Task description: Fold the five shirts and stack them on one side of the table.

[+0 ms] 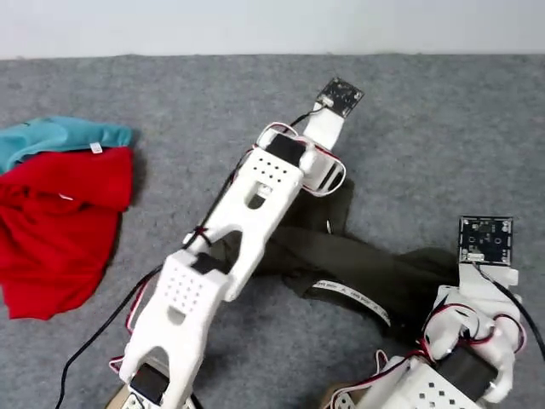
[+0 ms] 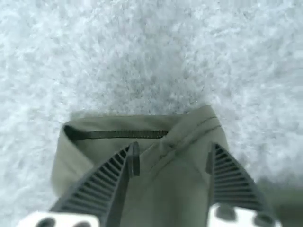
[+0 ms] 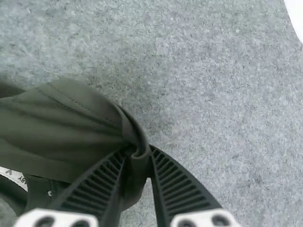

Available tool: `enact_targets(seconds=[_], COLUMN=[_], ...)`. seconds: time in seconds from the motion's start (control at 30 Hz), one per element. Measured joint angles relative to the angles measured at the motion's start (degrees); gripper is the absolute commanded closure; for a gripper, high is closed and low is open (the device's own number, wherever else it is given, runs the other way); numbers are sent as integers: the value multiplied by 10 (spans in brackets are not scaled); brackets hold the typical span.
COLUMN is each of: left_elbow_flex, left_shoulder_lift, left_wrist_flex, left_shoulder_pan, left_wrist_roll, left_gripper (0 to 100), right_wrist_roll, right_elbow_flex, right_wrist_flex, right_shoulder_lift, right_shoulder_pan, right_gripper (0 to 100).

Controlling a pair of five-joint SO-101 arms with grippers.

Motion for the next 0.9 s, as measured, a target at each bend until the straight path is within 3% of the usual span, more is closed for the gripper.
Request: enact_targets(seconds=[0.17,0.4,0.77,0.9], left_elbow_flex=[-199,-419,-451,-452], left_shoulder_lift=[138,267,297,297], left_wrist_flex=[70,178,199,199], left_shoulder_pan=[4,10,54,55], left_wrist_roll=[43,49,49,49], left_gripper=[829,859,866,948], right_wrist_roll=[0,0,0,0], right_elbow_flex=[0,11,12,12], right_wrist_flex=[0,0,0,0], right_shoulder_lift=[0,0,-5,-5], right_shoulder_pan=[0,0,0,0], right_gripper=[991,991,991,991])
